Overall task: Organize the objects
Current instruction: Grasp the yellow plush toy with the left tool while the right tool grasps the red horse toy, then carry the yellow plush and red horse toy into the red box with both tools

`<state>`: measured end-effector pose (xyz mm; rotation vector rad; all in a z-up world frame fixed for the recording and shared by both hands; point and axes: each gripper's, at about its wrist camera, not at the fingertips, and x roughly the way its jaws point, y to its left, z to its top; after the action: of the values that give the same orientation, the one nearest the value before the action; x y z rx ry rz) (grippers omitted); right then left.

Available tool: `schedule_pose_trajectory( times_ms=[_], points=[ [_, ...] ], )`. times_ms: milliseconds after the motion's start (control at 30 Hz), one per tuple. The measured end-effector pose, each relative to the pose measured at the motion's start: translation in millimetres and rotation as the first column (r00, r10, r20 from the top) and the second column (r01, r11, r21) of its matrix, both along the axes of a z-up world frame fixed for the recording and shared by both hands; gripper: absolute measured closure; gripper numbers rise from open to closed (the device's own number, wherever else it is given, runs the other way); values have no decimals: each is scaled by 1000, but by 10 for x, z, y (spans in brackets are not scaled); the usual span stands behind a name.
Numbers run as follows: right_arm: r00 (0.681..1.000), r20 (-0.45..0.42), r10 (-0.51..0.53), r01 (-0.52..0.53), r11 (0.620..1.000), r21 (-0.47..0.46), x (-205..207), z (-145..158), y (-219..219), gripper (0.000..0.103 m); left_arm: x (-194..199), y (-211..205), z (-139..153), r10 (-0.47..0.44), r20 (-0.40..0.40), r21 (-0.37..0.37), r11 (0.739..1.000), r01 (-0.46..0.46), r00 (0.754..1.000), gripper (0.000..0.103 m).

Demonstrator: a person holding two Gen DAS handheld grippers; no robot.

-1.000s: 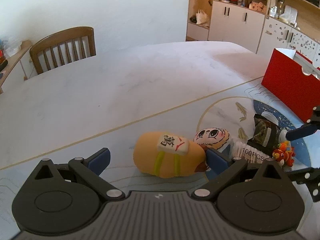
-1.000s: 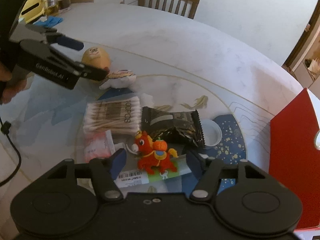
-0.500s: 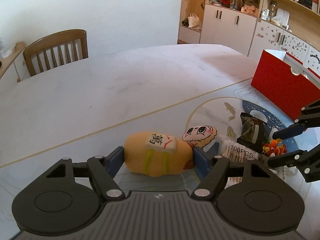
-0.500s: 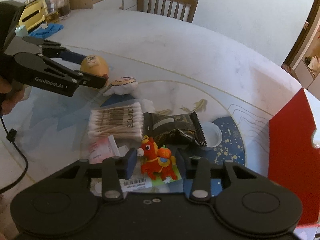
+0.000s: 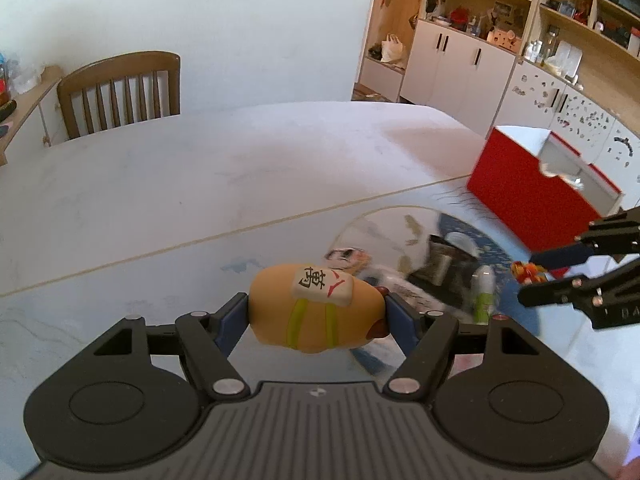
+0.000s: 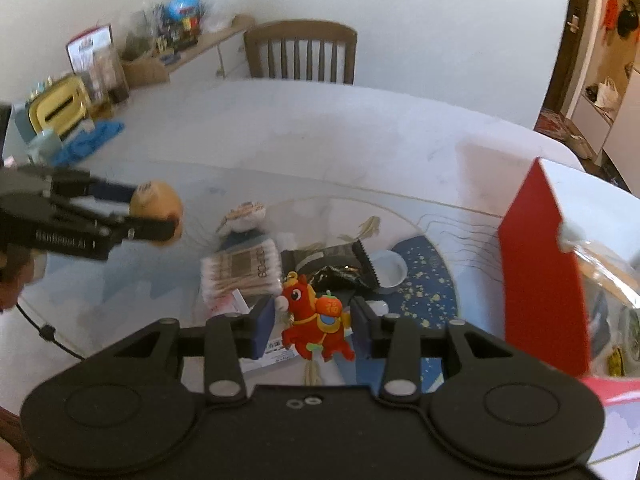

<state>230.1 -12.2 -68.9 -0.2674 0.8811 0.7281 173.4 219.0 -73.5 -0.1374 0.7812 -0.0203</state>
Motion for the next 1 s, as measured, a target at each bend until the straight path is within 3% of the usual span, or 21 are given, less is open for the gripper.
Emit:
schedule_pose_trajectory(
  times_ms=[433, 1000],
  points=[
    [998, 29, -50, 47, 995, 90, 35, 428, -592, 62, -96, -590, 437, -80, 7, -64, 995, 80, 997, 30],
    [985, 70, -155, 143, 977, 156, 556, 656, -1674, 62, 342, -1674, 738, -190, 33, -13, 982, 190, 981, 30]
  ],
)
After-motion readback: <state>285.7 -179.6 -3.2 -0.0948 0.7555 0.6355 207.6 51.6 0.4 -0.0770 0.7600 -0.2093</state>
